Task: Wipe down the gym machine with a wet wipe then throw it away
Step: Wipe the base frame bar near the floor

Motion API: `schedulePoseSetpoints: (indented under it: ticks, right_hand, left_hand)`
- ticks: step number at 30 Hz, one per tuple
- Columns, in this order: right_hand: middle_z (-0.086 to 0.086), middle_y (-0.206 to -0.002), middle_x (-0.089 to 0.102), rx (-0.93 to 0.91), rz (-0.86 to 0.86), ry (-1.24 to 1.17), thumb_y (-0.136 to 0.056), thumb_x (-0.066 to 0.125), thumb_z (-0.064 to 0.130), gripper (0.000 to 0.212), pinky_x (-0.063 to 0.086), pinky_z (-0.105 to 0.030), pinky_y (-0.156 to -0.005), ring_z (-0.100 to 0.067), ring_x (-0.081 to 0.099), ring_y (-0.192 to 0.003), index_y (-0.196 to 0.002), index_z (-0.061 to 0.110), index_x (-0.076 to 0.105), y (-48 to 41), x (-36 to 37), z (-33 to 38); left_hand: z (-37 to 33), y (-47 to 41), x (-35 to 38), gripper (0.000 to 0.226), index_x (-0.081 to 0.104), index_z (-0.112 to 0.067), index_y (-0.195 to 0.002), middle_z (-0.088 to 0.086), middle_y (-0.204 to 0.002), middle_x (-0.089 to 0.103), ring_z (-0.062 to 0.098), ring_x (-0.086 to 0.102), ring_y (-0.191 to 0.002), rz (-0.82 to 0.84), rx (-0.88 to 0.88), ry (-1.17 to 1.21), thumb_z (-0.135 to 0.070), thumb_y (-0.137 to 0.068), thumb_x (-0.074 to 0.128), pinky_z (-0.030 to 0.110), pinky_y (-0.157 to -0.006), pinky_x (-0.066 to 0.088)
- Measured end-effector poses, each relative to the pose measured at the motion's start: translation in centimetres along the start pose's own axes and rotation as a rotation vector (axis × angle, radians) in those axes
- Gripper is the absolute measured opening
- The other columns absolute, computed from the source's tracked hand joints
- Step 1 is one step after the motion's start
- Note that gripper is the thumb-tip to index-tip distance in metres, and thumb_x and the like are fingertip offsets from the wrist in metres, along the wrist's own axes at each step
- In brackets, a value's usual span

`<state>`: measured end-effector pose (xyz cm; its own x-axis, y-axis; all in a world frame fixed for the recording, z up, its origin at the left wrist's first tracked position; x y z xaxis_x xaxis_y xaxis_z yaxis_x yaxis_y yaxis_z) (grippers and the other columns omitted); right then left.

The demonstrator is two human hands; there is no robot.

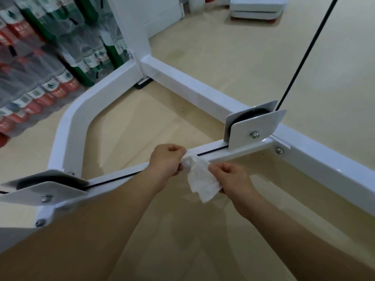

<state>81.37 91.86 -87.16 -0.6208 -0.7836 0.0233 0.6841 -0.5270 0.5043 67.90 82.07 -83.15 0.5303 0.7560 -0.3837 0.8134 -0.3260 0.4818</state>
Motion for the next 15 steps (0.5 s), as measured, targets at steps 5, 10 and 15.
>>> schedulePoseSetpoints:
  ticks: [5,10,15]
  right_hand:
    - [-0.004,-0.06,0.049,0.005,-0.126,0.035,-0.099,0.052,0.037,0.045,0.039,-0.024,-0.054,-0.014,0.047,-0.057,-0.069,0.004,0.057,-0.9,-0.2,-0.8]
    - [-0.012,-0.08,0.07,0.012,-0.198,-0.057,-0.099,0.051,0.04,0.041,0.055,-0.042,-0.076,-0.028,0.067,-0.077,-0.083,0.006,0.069,-1.7,0.2,-0.7]
    - [0.0,-0.061,0.056,-0.026,-0.153,-0.035,-0.1,0.05,0.027,0.034,0.042,-0.028,-0.057,-0.011,0.05,-0.057,-0.072,0.012,0.062,-1.5,0.8,-1.3]
  left_hand:
    - [-1.0,-2.6,-1.2,0.013,0.062,-0.022,-0.093,0.004,-0.095,0.064,0.023,0.062,-0.082,-0.318,0.145,-0.092,-0.035,-0.091,0.059,0.039,-0.085,0.054]
    - [0.7,0.9,1.4,0.015,0.066,-0.018,-0.092,-0.002,-0.088,0.055,0.017,0.053,-0.082,-0.193,0.853,-0.753,-0.029,-0.084,0.06,0.032,-0.073,0.047]
    - [2.6,-0.8,4.0,0.068,0.03,-0.012,-0.148,0.006,-0.153,0.031,0.022,0.029,-0.14,0.054,0.696,-1.083,-0.044,-0.093,0.054,0.035,-0.114,0.026]
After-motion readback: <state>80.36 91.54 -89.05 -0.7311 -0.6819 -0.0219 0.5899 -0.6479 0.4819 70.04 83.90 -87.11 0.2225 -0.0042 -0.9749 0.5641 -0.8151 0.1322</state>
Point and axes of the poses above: each hand's wrist, its own y-axis away from the middle knuckle, its own x-axis out of the palm, z = x × y, the point moved 2 cm from there along -y, towards the middle knuckle
